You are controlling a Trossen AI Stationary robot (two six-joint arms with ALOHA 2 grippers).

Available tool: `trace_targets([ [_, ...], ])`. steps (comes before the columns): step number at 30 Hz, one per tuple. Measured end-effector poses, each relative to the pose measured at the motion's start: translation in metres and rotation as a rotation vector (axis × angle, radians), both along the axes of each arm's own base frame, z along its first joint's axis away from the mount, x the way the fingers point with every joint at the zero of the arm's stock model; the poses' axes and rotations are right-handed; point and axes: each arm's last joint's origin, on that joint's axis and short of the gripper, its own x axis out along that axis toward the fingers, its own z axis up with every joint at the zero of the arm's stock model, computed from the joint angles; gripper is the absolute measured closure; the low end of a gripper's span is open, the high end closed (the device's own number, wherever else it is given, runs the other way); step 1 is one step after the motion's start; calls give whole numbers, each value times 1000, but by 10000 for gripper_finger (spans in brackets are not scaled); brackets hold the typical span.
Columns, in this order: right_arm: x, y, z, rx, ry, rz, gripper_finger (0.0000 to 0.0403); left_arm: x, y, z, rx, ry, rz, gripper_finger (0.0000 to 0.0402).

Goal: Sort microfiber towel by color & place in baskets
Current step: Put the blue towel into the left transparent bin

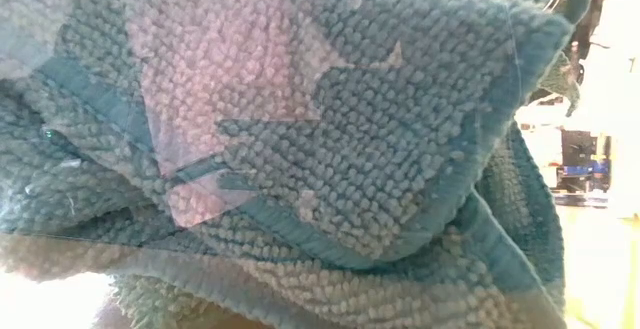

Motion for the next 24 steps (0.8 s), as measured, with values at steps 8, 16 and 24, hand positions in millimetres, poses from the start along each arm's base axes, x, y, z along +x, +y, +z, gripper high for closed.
trace_targets([
  [8, 0, 0, 0, -10, 3, 15, 402, 19, 7, -25, -164, 159, -88, 401],
  [16, 0, 0, 0, -17, 4, 12, 402, 58, 13, -86, -286, 377, -115, 401],
  [24, 0, 0, 0, -24, 6, 16, 402, 79, 21, -131, -429, 454, 70, 401],
])
